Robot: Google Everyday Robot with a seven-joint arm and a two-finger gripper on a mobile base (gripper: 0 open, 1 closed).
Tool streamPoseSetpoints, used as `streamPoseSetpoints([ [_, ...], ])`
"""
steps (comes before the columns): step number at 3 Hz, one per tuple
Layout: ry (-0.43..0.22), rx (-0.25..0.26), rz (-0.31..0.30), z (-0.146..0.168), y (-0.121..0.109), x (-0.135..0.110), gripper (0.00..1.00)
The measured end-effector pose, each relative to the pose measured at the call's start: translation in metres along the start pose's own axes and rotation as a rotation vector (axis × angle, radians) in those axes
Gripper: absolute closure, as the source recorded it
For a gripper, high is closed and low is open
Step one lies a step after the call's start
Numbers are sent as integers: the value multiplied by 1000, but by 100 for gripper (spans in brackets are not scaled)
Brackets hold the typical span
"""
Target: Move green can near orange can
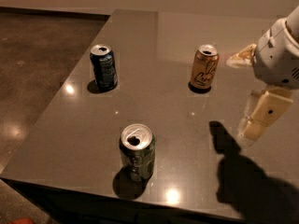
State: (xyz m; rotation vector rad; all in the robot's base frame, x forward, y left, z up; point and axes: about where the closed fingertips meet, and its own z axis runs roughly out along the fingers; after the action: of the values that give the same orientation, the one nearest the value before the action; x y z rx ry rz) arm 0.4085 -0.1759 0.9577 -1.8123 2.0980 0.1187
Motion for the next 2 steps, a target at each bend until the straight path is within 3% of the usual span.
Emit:
streamPoseSetpoints([
  [2,-210,-131,-101,32,44,-55,0],
])
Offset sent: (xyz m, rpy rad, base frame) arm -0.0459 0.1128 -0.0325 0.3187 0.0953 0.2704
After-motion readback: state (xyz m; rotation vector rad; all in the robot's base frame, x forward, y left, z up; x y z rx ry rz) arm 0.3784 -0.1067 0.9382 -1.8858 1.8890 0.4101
